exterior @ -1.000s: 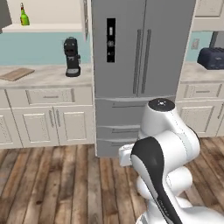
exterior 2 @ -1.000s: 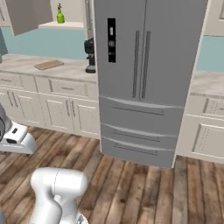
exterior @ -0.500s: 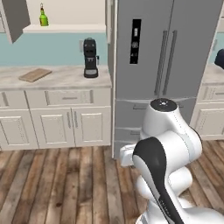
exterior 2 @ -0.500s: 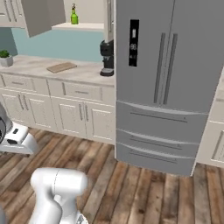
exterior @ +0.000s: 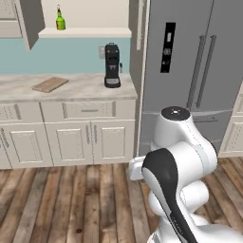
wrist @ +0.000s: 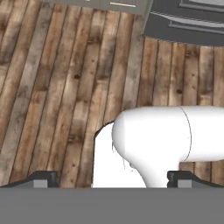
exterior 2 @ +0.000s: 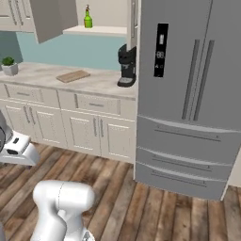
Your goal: Move the cutting board and knife to the sink. Then move spray from the cabinet to the counter.
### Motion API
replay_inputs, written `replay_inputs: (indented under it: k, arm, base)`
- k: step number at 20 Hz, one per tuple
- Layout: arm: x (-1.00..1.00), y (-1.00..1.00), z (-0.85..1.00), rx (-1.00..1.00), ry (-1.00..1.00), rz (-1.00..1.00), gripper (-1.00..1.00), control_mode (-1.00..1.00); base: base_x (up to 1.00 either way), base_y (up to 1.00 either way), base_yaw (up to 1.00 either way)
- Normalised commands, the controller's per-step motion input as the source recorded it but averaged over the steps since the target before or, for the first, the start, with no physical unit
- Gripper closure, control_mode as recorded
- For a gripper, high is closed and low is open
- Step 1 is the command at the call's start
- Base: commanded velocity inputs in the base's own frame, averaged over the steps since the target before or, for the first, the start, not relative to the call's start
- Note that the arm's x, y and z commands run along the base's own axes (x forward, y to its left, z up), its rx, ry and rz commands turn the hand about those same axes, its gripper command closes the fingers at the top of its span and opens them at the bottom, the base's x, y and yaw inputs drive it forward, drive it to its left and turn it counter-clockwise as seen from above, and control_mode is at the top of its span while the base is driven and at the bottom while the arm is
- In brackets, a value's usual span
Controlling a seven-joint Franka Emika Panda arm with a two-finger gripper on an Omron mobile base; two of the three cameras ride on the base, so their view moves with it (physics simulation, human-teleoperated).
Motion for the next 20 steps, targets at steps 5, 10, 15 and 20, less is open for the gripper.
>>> replay_inputs:
  k: [5, 10, 15, 20]
  arm:
    - [0.00, 0.00, 0.00, 0.00, 0.00, 0.00, -1.00, 1.00]
    - [0.00, 0.00, 0.00, 0.00, 0.00, 0.00, -1.00, 1.00]
    - [0.00, 0.00, 0.00, 0.00, 0.00, 0.00, -1.00, 1.00]
    - [0.00, 0.00, 0.00, 0.00, 0.00, 0.00, -1.00, 1.00]
  base:
    - [0.55, 0.10, 0.00]
    - [0.63, 0.01, 0.00]
    - [0.64, 0.00, 0.00]
    - [0.60, 0.00, 0.00]
